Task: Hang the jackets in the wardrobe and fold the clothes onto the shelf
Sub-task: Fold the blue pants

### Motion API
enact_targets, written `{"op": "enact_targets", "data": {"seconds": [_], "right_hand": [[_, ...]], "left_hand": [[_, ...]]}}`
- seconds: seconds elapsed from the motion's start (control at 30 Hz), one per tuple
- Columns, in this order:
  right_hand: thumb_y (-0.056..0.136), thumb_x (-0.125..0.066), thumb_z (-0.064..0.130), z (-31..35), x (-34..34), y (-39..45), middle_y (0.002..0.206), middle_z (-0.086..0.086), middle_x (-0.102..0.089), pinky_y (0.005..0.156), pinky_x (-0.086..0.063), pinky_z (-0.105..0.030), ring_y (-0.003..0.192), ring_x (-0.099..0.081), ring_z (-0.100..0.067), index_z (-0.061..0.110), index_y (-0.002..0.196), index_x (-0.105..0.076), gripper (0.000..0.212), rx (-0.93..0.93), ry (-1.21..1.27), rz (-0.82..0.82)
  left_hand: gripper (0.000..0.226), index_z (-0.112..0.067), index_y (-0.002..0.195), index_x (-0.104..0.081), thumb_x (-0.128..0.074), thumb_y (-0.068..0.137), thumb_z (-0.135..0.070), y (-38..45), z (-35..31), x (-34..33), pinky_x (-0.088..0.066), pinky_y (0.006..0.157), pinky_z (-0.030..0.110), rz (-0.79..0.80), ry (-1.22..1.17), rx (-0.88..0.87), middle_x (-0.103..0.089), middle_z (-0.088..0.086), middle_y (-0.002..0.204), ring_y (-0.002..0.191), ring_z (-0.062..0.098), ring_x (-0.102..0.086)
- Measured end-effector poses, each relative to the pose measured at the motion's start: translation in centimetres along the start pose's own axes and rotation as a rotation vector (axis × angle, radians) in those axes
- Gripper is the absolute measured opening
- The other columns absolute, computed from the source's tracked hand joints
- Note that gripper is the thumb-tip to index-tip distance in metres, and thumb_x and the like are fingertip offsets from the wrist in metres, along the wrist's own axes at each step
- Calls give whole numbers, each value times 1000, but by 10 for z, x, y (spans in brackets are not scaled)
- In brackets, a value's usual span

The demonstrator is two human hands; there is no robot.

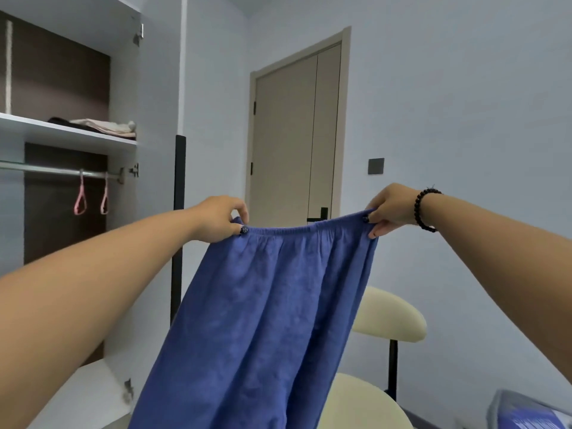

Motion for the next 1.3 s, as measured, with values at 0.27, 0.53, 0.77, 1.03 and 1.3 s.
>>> {"op": "enact_targets", "data": {"seconds": [0.27,0.53,0.77,1.03,1.3], "right_hand": [[87,-69,15,-20,-47,-21,86,-14,-75,85,-56,-28,85,-73,-20,-3,97,-68,21,-24,17,271],[90,-58,15,-31,-3,-17,62,-11,-65,56,-53,-26,57,-63,-21,5,82,-68,16,123,-147,-159],[92,-48,10,-35,-24,-29,99,-17,-69,69,-54,-33,84,-64,-29,6,102,-65,21,115,-352,-116],[92,-45,9,-39,-29,-42,112,-14,-60,74,-46,-32,92,-55,-28,7,107,-59,21,116,-292,-302],[96,-40,2,-49,-90,-50,93,-19,-65,72,-58,-27,81,-66,-22,-5,106,-55,19,-228,310,322]], "left_hand": [[6,-18,95,-52,-52,95,-13,10,1,-29,-41,70,30,82,308,-16,-55,4,99,90,22,-53],[19,-13,107,-63,-48,95,-10,22,-13,-22,-49,81,39,-143,197,5,-62,5,107,98,28,-57],[24,-12,70,-46,-49,93,-9,22,-23,-61,-29,56,29,-26,-185,163,-41,8,71,64,21,-38],[15,-8,105,-58,-57,92,-15,-2,-7,-108,-51,70,33,-9,-738,400,-63,7,99,85,19,-61],[13,-10,95,-64,-63,88,-21,-16,-10,-143,-51,87,37,-53,-892,444,-67,6,101,92,23,-63]]}}
Point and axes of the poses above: each hand's wrist, its own y-axis towards the middle knuckle, its own x-axis out of the back of the hand, z = x × y, the point moved 9 cm from there along y, towards the middle knuckle
